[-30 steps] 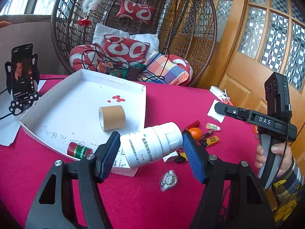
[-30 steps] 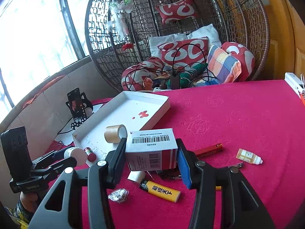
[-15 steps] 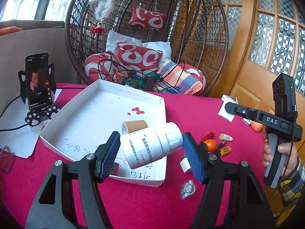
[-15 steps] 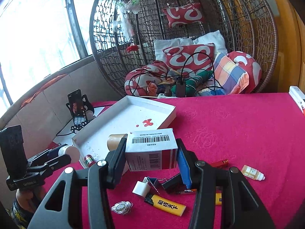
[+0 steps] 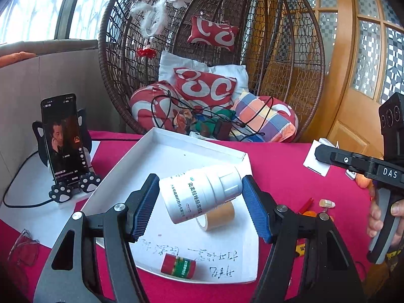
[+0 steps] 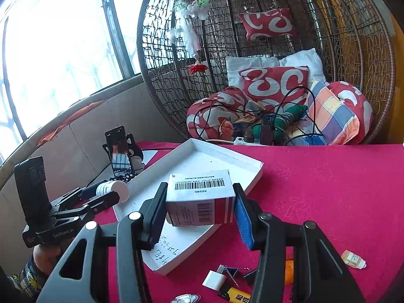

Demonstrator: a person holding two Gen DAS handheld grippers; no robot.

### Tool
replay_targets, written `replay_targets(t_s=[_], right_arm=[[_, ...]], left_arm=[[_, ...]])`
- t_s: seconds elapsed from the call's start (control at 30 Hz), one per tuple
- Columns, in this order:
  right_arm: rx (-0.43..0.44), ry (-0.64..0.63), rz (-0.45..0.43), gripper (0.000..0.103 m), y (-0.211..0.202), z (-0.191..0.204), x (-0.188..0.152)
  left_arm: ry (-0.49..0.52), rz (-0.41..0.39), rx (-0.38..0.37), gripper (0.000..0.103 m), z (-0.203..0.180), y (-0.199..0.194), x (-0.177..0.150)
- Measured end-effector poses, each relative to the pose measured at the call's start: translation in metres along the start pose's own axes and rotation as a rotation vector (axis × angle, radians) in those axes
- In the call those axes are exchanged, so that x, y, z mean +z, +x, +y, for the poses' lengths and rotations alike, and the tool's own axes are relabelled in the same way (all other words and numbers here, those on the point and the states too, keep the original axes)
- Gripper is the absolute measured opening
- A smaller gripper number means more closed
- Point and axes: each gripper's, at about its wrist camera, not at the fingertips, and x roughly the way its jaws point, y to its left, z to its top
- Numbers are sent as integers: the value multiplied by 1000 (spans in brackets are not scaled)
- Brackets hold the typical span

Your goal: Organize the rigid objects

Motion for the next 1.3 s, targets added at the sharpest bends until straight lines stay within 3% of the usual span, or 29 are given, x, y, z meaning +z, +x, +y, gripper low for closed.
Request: replay_targets(t_s=[0.27, 0.43, 0.57, 0.8, 0.87, 0.93, 1.03, 1.1, 1.3], right_arm=[[-11, 12, 48, 50, 60, 10, 9], [-33, 91, 75, 50, 103, 6, 12], [-74, 107, 98, 50, 127, 6, 9], [-112, 136, 109, 51, 139, 1, -3], [-106, 157, 109, 60, 137, -2, -5], [-100, 179, 92, 89, 131, -5, -6], [-99, 191, 59, 92, 120, -5, -7], [-86, 209, 29, 103, 108, -6, -7], [-53, 216, -83, 103, 55, -5, -14]], left_arm=[[-101, 2, 58, 68, 31, 47, 22], [-160, 66, 86, 68, 44, 79, 22], [-213, 77, 67, 68, 49, 81, 13], [-269, 108, 96, 71, 54, 87, 5], [-292, 105, 107, 89, 56, 86, 4], [-297, 87, 128, 99, 54, 82, 3], [-290, 55, 169, 103, 51, 73, 1], [-288, 48, 168, 103, 47, 68, 0], [-257, 14, 142, 103, 29, 42, -8]])
